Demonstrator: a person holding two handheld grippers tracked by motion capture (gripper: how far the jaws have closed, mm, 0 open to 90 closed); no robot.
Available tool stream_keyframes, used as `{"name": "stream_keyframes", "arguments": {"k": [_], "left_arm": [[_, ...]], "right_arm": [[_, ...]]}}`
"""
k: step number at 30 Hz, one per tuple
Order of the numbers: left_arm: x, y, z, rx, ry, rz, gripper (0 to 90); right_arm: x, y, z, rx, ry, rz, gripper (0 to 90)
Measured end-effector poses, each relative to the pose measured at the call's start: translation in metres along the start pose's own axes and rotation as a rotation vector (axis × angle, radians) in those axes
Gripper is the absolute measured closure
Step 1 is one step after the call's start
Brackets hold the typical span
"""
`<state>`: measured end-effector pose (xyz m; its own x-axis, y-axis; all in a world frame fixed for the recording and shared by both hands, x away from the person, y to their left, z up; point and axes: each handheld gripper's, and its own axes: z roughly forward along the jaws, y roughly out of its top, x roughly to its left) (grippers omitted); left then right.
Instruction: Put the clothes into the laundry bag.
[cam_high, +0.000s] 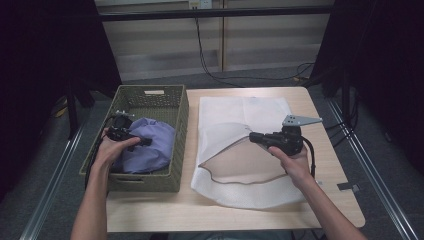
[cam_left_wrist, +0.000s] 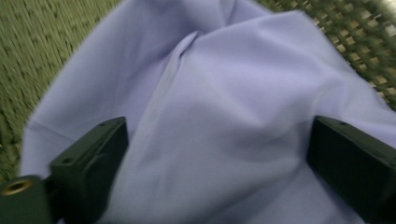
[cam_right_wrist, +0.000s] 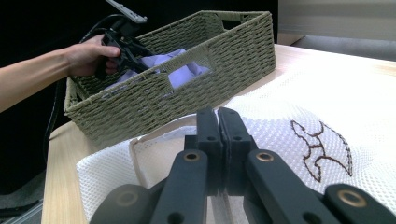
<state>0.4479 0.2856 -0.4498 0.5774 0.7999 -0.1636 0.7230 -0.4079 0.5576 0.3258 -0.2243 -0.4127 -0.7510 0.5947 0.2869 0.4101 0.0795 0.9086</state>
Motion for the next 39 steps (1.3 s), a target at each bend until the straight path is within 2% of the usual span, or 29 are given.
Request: {"name": "stream_keyframes", "arguments": {"k": [2, 3, 4, 5, 6, 7, 8, 10, 11, 12, 13, 14, 15, 16, 17, 20, 23, 24, 25, 26, 27, 30, 31, 32, 33, 34, 35, 36, 39], "left_arm": [[0.002, -0.001, 0.002, 0.027, -0.024, -0.012, 4.5], [0.003, -0.002, 0.003, 0.045, -0.017, -0.003, 4.1], [0.002, -0.002, 0.005, 0.045, -0.012, -0.014, 4.2], [0.002, -0.003, 0.005, 0.073, -0.020, 0.012, 4.2], [0.001, -0.003, 0.007, 0.081, -0.018, 0.015, 4.2], [-0.002, -0.004, 0.010, 0.079, -0.027, -0.004, 4.0], [-0.003, -0.004, 0.012, 0.092, -0.037, -0.002, 4.0], [-0.004, -0.004, 0.016, 0.157, -0.070, 0.052, 3.2], [-0.008, -0.005, 0.020, 0.161, -0.062, 0.048, 2.9], [-0.009, -0.006, 0.022, 0.210, -0.055, 0.091, 2.8], [-0.011, -0.007, 0.025, 0.236, -0.049, 0.107, 2.2], [-0.013, -0.008, 0.029, 0.255, -0.035, 0.129, 1.4], [-0.016, -0.010, 0.031, 0.254, -0.032, 0.130, 1.4], [-0.015, -0.009, 0.031, 0.282, -0.030, 0.173, 0.6], [-0.015, -0.009, 0.031, 0.288, -0.020, 0.185, 0.6], [-0.015, -0.011, 0.033, 0.270, -0.023, 0.168, 0.1], [-0.018, -0.012, 0.034, 0.267, -0.009, 0.183, 0.0], [-0.018, -0.012, 0.034, 0.271, -0.003, 0.200, 0.0], [-0.020, -0.015, 0.035, 0.255, 0.010, 0.200, 0.0], [-0.021, -0.015, 0.034, 0.269, 0.012, 0.208, 0.0], [-0.022, -0.016, 0.035, 0.255, 0.009, 0.202, 0.0], [-0.022, -0.015, 0.035, 0.262, 0.021, 0.210, 0.1], [-0.023, -0.014, 0.036, 0.270, 0.021, 0.202, 0.1], [-0.023, -0.011, 0.035, 0.293, 0.035, 0.212, 1.2], [-0.022, -0.008, 0.034, 0.322, 0.040, 0.214, 5.3], [-0.023, -0.006, 0.033, 0.326, 0.040, 0.172, 9.6], [-0.021, -0.003, 0.031, 0.346, 0.038, 0.164, 15.6], [-0.021, -0.003, 0.029, 0.337, 0.041, 0.140, 22.2], [-0.018, -0.002, 0.026, 0.325, 0.043, 0.113, 34.3]], "right_arm": [[0.000, 0.000, 0.000, 0.002, 0.005, 0.000, 88.2], [0.000, -0.001, 0.000, 0.003, 0.005, 0.003, 88.2], [0.000, -0.001, 0.001, 0.005, 0.006, 0.005, 88.2], [0.000, -0.001, 0.001, 0.005, 0.007, 0.002, 88.2], [0.000, -0.001, 0.001, 0.006, 0.006, 0.002, 88.2], [0.000, -0.001, 0.001, 0.005, 0.007, -0.001, 88.2], [0.000, -0.001, 0.001, 0.005, 0.007, -0.001, 88.2], [0.000, -0.001, 0.001, 0.008, 0.005, 0.000, 88.2], [0.000, -0.001, 0.001, 0.009, 0.006, -0.001, 88.2], [0.000, -0.001, 0.001, 0.009, 0.006, 0.000, 88.2], [0.000, -0.001, 0.001, 0.010, 0.006, 0.002, 88.2], [0.000, -0.001, 0.001, 0.009, 0.007, 0.000, 88.2], [0.000, -0.001, 0.001, 0.009, 0.007, 0.000, 88.2], [0.000, -0.001, 0.001, 0.010, 0.007, 0.000, 88.2], [0.000, -0.001, 0.001, 0.009, 0.008, -0.003, 88.2], [0.000, -0.001, 0.001, 0.010, 0.008, 0.001, 88.2], [0.000, -0.002, 0.001, 0.013, 0.009, 0.001, 88.2], [-0.001, -0.002, 0.001, 0.013, 0.010, 0.001, 88.2], [-0.001, -0.002, 0.002, 0.013, 0.010, 0.002, 88.1], [-0.001, -0.002, 0.002, 0.013, 0.010, 0.002, 88.1], [-0.001, -0.002, 0.002, 0.013, 0.010, 0.002, 88.1], [0.000, -0.002, 0.003, 0.015, 0.012, 0.000, 88.1], [0.000, -0.002, 0.003, 0.018, 0.012, 0.003, 88.1], [0.000, -0.002, 0.003, 0.019, 0.012, 0.005, 88.1], [0.000, -0.002, 0.003, 0.020, 0.013, 0.005, 88.1], [0.000, -0.002, 0.003, 0.020, 0.013, 0.005, 88.1], [0.000, -0.002, 0.003, 0.018, 0.014, 0.003, 88.1], [-0.001, -0.002, 0.003, 0.019, 0.014, 0.004, 88.1], [-0.001, -0.002, 0.003, 0.019, 0.014, 0.006, 88.1]]}}
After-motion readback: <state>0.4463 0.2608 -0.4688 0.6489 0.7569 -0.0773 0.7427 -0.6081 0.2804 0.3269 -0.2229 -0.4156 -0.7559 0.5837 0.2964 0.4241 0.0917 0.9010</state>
